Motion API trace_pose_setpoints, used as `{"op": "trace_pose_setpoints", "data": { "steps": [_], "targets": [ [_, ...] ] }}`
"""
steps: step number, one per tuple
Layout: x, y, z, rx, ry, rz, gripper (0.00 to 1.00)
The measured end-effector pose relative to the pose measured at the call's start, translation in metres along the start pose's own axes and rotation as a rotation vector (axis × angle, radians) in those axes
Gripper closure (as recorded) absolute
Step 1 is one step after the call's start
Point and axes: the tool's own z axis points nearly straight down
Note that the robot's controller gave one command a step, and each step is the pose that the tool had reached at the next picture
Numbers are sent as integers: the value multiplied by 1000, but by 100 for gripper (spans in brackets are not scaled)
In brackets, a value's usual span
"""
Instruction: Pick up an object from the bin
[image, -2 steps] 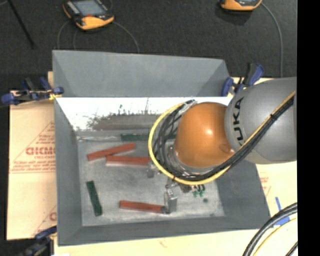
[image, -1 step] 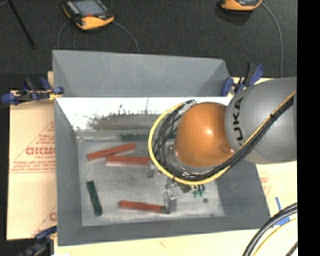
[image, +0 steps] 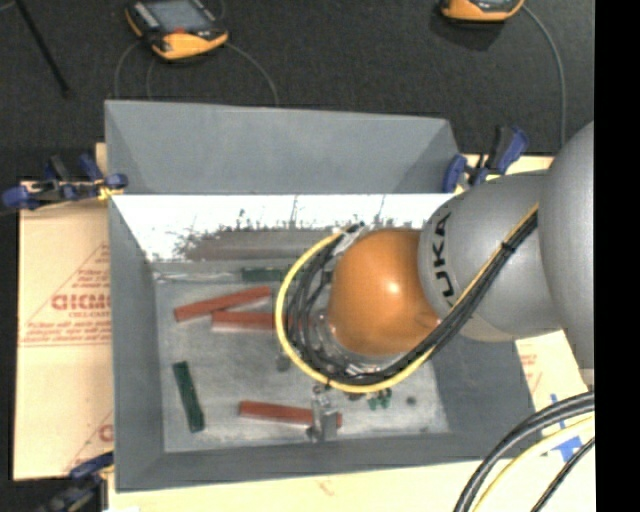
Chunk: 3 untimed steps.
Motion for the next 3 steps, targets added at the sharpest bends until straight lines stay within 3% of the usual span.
{"op": "trace_pose_setpoints", "data": {
  "steps": [1,2,3],
  "targets": [
    [-6,-5,33,-2,8,73,100],
    [-6,-5,33,-2,8,75,100],
    [-26,16,-112,0,5,7,100]
  ]
}}
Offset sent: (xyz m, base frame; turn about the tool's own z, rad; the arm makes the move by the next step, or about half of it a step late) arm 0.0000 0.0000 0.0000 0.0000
